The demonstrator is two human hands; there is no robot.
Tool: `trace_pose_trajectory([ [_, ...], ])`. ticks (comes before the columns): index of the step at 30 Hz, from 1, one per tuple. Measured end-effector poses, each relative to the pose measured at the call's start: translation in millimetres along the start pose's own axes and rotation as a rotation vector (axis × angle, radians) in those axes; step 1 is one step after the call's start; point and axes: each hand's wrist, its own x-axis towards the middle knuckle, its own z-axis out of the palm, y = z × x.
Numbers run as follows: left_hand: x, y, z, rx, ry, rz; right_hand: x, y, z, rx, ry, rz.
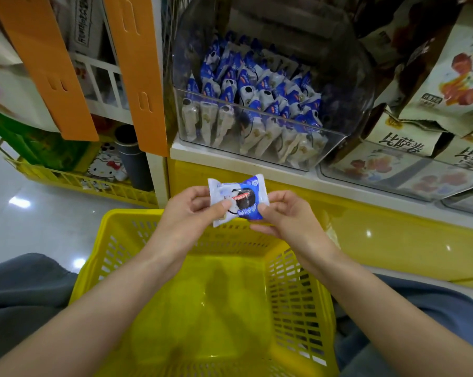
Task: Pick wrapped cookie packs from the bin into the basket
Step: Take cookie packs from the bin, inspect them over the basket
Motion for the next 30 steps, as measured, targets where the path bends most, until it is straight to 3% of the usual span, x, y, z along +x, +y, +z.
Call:
trace_pose_trajectory([
  [2,1.3,-1.9,-3.0,0.065,0.0,0.043,0.9,3.1,-1.5,-0.145,-0.107,0.071],
  [4,1.7,-4.1,-5.3,0.154,-0.032,0.09,1.3,9.0,-3.8,-0.439,-0.223,0.107],
  [6,1.6,-6.8,-6.8,0.27,-0.075,0.157,0.4,17.2,-5.5,-0.745,-0.256,0.044],
  [8,1.5,-8.9,-8.2,0.356,-0.113,0.195,-2.3,20.4,-3.1,-0.848,-0.249,-0.109],
  [13,-0.3,-14.4,-5.7,0.445,-0.162,0.185,-3.9,14.0,5.6,-0.701,-0.245,-0.362],
  [21,-1.8,-6.6,-4.4,0.383,-0.128,0.163,-4.0,11.2,10.4,-0.374,-0.196,-0.223],
  [30,-1.6,-15.9,-6.5,0.533,-0.086,0.173,-3.4,14.3,9.8,-0.558,-0.149,-0.368],
])
